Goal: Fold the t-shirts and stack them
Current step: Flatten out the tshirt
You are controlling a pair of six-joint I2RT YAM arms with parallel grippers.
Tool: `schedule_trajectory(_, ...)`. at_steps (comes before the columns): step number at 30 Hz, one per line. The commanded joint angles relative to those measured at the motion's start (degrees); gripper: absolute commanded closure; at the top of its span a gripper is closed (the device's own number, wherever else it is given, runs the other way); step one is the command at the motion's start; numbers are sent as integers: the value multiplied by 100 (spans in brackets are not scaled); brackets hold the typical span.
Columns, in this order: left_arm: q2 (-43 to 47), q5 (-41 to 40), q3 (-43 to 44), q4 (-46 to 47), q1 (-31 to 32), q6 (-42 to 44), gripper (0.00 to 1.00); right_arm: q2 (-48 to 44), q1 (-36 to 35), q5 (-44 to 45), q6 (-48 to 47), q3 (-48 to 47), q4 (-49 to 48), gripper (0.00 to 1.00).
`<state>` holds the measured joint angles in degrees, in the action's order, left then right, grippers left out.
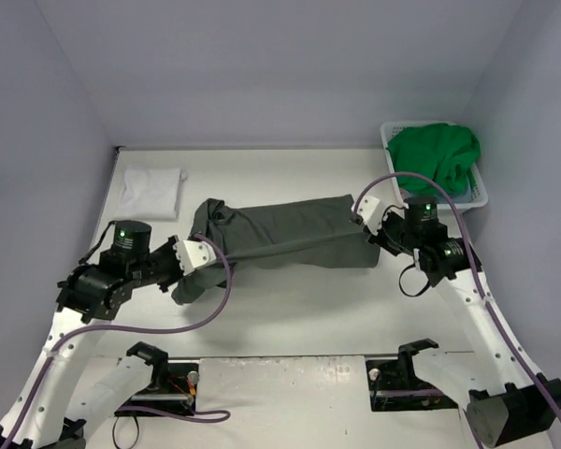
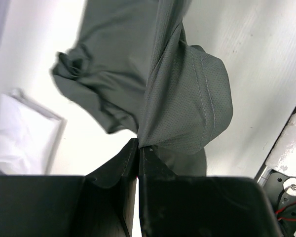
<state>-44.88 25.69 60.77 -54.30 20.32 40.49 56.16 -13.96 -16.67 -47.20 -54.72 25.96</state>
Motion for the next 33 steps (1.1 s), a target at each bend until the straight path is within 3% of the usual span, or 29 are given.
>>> schedule_trajectory(1,50,112,881,-396,-80,117,100,-290,7,418,-61,-223,-47,100)
schedule_trajectory(12,252,-715,2719,174,-98,231,100,-1080,16,295,641,-1225,-406,100)
schedule_trajectory(20,498,-268,3398,193,-221,-304,100,-1477,16,102,1055,-1954,-171,100)
schedule_trajectory(22,559,-83,3188,139,-282,-436,100,-1468,16,41,1099,-1841,-100,100)
schedule_trajectory(28,753,787,1396,297,-370,-867,100,-1415,16,-117,1160,-1147,-73,100)
schedule_trajectory(33,657,1367,-27,1157,-379,-1499,100,-1170,16,-39,1117,-1014,-108,100)
